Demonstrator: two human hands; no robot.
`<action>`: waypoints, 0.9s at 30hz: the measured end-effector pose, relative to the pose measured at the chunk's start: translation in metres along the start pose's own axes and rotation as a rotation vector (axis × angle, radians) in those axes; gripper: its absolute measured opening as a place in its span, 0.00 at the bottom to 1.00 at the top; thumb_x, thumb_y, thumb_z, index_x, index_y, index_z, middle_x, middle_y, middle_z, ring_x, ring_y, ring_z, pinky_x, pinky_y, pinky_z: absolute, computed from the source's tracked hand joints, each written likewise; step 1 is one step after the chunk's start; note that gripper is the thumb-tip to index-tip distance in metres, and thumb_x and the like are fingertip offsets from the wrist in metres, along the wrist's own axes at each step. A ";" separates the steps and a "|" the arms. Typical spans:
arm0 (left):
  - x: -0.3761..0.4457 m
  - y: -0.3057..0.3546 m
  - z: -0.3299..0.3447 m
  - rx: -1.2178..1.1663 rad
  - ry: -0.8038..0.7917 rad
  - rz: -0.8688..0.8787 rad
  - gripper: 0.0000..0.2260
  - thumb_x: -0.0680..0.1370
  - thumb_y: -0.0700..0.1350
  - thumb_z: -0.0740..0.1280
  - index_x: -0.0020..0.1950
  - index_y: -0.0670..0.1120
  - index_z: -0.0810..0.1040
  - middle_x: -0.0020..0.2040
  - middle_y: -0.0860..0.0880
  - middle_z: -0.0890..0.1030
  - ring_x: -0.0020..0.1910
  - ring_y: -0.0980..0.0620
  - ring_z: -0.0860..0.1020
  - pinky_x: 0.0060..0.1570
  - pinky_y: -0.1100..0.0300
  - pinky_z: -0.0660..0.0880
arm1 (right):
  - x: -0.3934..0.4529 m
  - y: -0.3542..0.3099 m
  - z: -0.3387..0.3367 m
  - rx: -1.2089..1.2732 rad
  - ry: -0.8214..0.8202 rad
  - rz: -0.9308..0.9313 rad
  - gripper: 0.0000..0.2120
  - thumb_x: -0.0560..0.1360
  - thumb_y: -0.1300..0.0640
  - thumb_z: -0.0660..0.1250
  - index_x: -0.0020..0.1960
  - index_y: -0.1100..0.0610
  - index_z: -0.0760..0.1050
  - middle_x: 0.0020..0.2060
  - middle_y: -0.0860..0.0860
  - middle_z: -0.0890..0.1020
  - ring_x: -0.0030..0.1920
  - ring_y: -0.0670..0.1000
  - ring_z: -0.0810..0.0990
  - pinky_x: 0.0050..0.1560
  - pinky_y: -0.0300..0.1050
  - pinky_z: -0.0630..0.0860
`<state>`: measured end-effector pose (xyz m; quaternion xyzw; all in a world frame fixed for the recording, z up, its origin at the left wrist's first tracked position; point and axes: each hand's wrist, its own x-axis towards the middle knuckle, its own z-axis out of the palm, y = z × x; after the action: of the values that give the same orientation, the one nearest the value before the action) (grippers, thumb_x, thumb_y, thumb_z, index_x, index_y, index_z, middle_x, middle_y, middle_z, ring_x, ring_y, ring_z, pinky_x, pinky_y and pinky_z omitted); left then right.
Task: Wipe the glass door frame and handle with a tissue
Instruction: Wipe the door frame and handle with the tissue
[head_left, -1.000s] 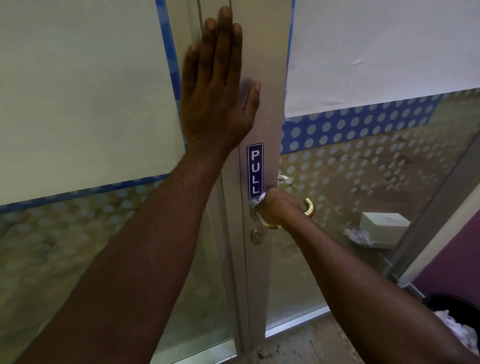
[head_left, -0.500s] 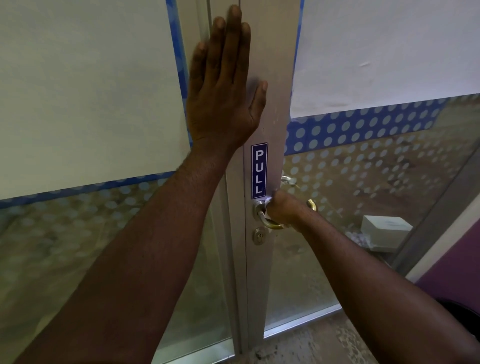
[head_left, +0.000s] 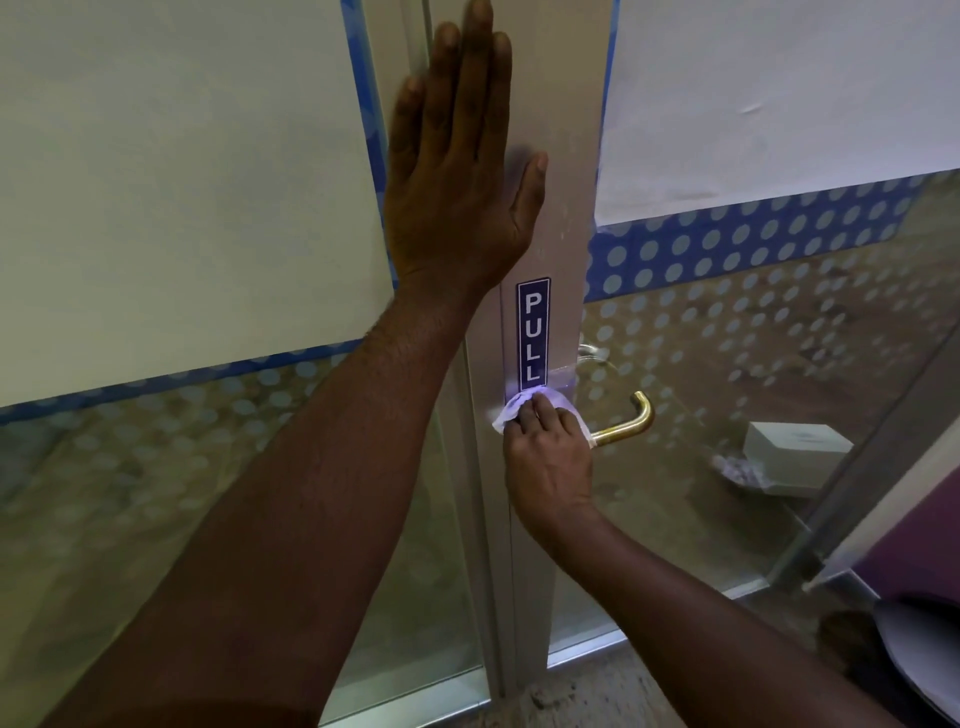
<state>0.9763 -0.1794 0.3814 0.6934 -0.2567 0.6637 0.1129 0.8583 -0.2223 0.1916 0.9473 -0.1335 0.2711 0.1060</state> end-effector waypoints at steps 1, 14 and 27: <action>0.000 0.000 0.001 0.004 0.001 0.001 0.28 0.85 0.59 0.54 0.78 0.40 0.65 0.77 0.40 0.67 0.77 0.42 0.64 0.76 0.58 0.37 | -0.001 0.004 0.004 0.007 0.035 -0.048 0.12 0.64 0.61 0.75 0.47 0.62 0.85 0.48 0.59 0.86 0.55 0.57 0.83 0.53 0.47 0.79; -0.001 0.001 0.005 0.011 0.010 -0.012 0.29 0.84 0.60 0.54 0.78 0.41 0.65 0.77 0.41 0.67 0.77 0.41 0.64 0.77 0.47 0.56 | -0.042 0.006 0.049 0.294 0.206 -0.050 0.16 0.68 0.67 0.72 0.56 0.63 0.81 0.58 0.58 0.83 0.51 0.57 0.84 0.44 0.48 0.81; -0.003 0.003 -0.005 0.037 -0.116 -0.019 0.32 0.85 0.64 0.46 0.80 0.43 0.60 0.79 0.41 0.62 0.79 0.42 0.60 0.78 0.49 0.52 | -0.022 0.005 0.055 2.647 0.090 1.601 0.09 0.80 0.67 0.57 0.54 0.64 0.76 0.34 0.57 0.83 0.28 0.48 0.83 0.29 0.37 0.80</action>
<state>0.9704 -0.1792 0.3784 0.7350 -0.2439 0.6261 0.0914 0.8656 -0.2376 0.1352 0.0359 -0.2580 0.2030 -0.9439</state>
